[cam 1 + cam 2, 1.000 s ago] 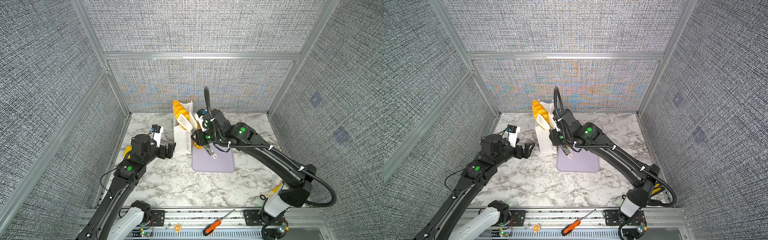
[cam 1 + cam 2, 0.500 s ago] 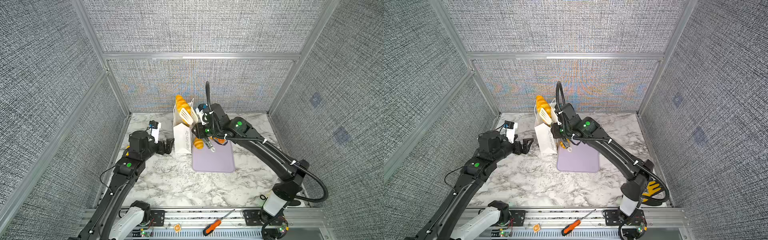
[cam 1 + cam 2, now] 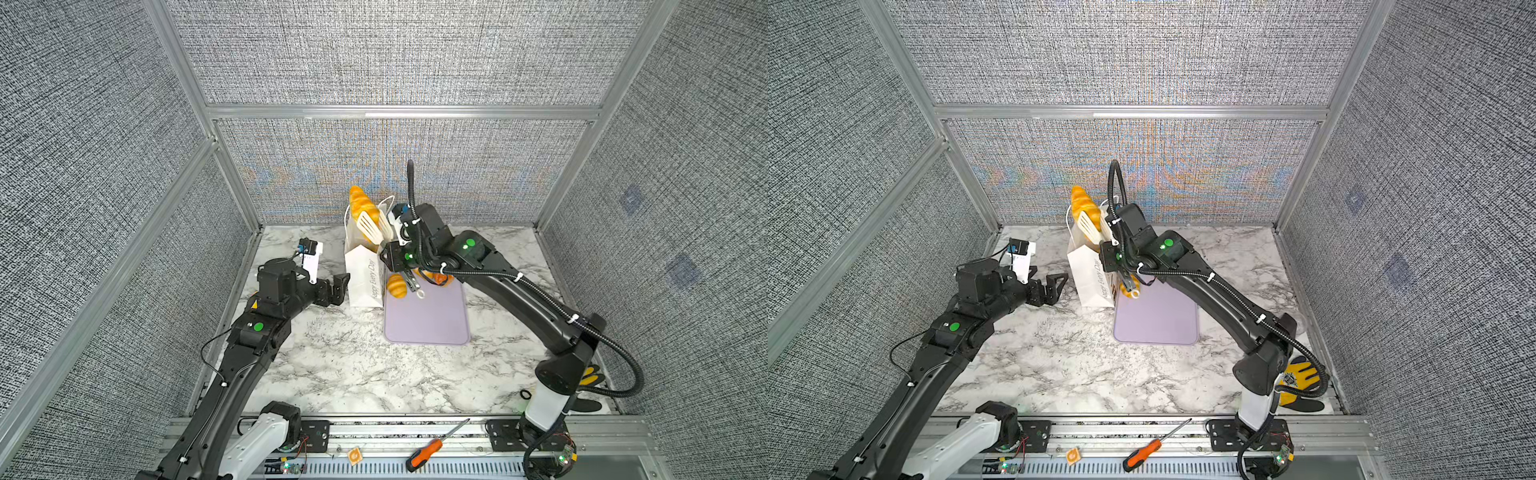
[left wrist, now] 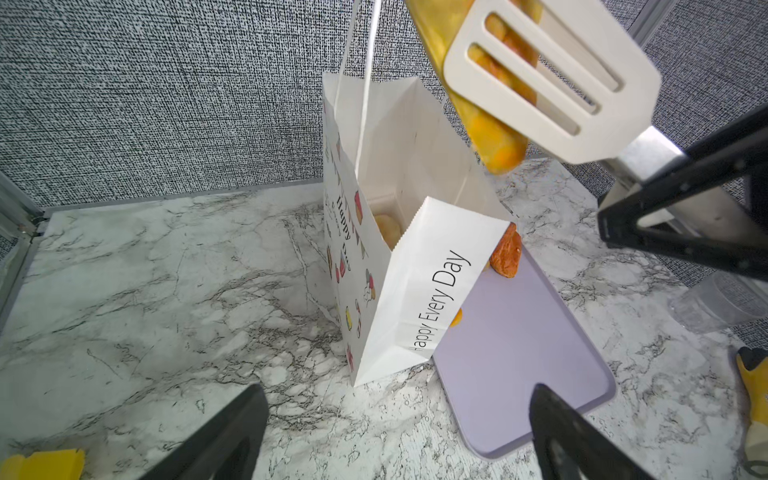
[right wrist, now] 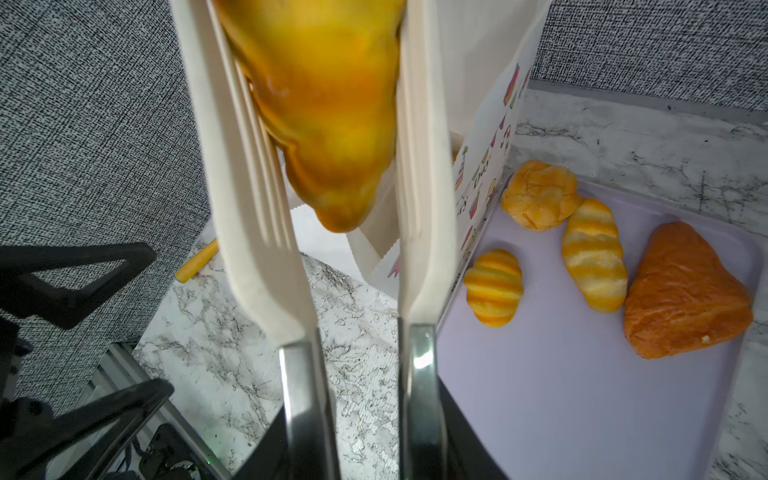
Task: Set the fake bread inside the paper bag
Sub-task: 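Hold the striped croissant in the tongs over the bag opening with the right gripper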
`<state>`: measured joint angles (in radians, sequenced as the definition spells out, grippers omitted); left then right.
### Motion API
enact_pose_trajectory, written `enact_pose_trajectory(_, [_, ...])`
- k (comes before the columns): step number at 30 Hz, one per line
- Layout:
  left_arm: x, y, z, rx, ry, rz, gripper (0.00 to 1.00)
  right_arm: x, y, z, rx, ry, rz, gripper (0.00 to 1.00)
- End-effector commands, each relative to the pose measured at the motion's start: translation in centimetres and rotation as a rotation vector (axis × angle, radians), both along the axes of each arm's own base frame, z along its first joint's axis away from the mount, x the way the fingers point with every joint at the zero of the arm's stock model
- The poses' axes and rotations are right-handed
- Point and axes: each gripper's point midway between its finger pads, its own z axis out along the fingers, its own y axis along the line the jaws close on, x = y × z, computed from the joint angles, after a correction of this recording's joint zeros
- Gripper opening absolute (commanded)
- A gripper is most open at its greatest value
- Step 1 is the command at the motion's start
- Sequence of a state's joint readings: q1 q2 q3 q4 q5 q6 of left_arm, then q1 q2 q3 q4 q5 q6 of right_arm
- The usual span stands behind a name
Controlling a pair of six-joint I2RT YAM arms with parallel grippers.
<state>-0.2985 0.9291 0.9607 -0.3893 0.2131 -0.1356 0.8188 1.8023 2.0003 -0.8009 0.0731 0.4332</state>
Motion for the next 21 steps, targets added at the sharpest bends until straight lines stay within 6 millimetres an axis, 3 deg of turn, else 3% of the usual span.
enact_pose_trajectory(1, [0.2, -0.3, 0.7, -0.01, -0.036, -0.013, 0.99, 0.9, 0.0, 0.6, 0.006, -0.026, -0.042, 0.4])
enact_pose_trajectory(21, [0.0, -0.4, -0.1, -0.012, -0.019, -0.027, 0.99, 1.3, -0.8, -1.2, -0.072, -0.018, -0.089, 0.51])
